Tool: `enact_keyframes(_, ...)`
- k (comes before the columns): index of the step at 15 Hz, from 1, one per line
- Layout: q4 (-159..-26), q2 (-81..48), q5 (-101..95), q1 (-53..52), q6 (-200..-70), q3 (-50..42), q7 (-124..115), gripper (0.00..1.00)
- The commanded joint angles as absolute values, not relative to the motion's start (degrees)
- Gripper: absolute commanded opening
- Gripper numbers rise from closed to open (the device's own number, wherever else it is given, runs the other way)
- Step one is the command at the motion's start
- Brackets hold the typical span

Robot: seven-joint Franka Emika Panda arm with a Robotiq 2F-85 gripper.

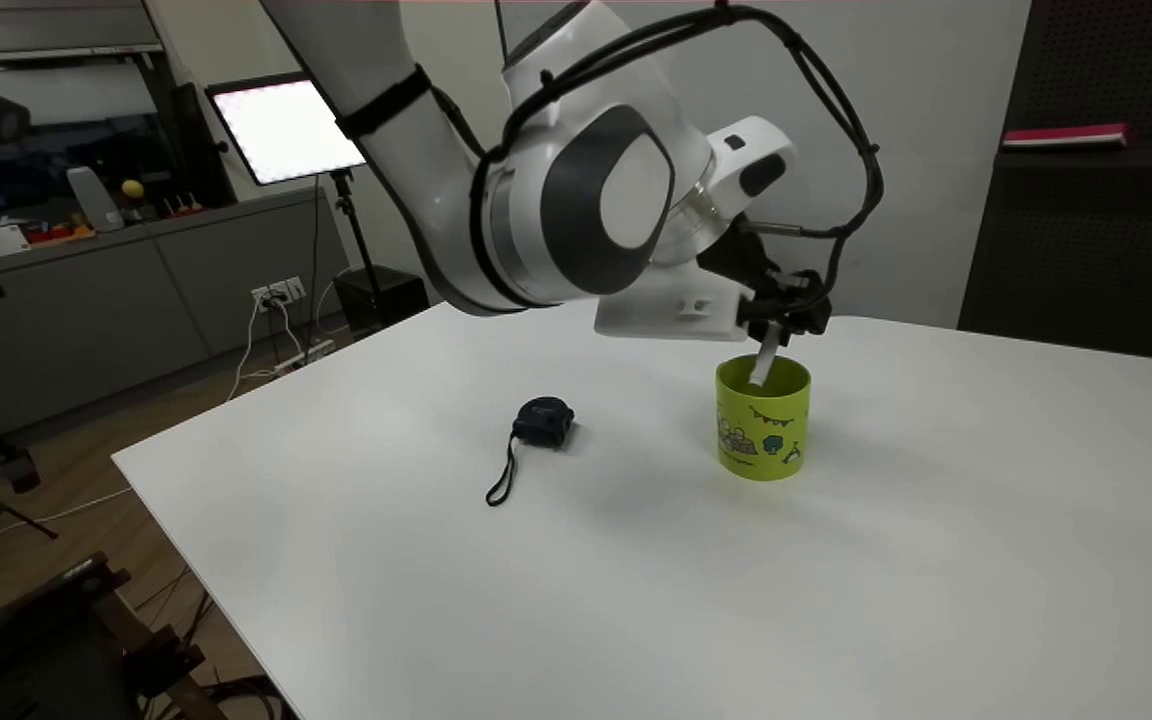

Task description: Put the marker into the mug.

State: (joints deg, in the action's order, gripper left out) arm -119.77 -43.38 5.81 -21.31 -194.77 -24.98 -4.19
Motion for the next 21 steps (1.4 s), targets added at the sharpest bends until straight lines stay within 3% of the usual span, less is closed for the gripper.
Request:
enact_keyframes(1,-121.2,-44.8,10.7,-23.9,-199.5,-26.6,-2.1,0.05)
enact_keyframes(10,-117.7,-47.6,21.2,-32.8,-198.1,-32.9,1.4,0.05)
enact_keyframes(21,-119.6,-47.0,18.3,-24.9,-198.3,-25.7,1.3,0.05)
